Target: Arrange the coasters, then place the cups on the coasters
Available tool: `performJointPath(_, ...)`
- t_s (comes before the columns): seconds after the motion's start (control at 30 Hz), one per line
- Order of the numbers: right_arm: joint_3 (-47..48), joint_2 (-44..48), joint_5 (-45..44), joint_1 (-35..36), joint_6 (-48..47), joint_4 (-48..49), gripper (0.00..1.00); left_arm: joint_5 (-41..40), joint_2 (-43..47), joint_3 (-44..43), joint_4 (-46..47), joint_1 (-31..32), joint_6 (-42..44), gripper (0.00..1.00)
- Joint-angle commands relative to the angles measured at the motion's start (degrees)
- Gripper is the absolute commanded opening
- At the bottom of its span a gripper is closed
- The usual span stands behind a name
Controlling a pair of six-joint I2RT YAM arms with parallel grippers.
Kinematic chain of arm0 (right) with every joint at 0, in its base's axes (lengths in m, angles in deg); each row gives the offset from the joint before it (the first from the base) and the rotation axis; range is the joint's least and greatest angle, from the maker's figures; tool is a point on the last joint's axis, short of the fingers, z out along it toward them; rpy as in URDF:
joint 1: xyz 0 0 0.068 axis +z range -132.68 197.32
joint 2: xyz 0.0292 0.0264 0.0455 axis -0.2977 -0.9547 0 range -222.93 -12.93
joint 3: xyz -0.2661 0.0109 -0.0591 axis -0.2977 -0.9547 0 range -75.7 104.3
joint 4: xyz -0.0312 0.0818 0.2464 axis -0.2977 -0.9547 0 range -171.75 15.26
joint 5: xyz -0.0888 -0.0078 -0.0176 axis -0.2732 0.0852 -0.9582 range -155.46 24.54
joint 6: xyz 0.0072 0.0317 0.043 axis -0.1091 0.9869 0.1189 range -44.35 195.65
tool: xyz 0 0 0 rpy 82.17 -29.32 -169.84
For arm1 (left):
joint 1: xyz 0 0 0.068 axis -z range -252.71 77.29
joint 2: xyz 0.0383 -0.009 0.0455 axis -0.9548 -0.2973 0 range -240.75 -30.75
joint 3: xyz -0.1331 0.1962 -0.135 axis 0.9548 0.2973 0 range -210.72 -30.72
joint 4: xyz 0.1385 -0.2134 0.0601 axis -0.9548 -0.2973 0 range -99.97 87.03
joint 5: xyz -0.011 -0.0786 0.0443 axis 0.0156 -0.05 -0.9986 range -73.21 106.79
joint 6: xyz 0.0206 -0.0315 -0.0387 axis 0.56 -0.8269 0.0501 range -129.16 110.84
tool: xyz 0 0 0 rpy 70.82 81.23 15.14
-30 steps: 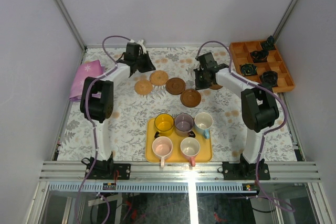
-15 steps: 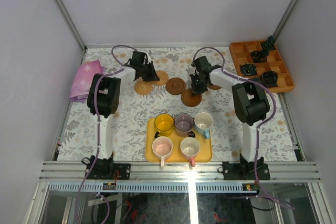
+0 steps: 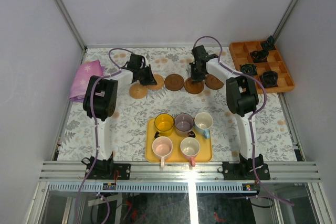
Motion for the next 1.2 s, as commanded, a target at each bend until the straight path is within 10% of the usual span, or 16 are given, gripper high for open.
performJointPath(0.0, 4.58, -3.02, -1.92, -2.37, -0.78, -1.15, 0.0, -1.62, 0.26, 2.75, -6.19, 0.1, 1.84, 0.0)
performJointPath(0.8, 7.02, 3.19, 1.32, -3.13, -3.24, 1.72, 0.0, 0.63, 2.01, -4.5, -2.98, 0.07, 2.36, 0.02)
performJointPath(1.17, -3.01, 26.73, -7.71, -2.61, -5.04, 15.05, 0.07, -7.11, 22.31, 8.91, 3.98, -0.05, 3.99, 0.03)
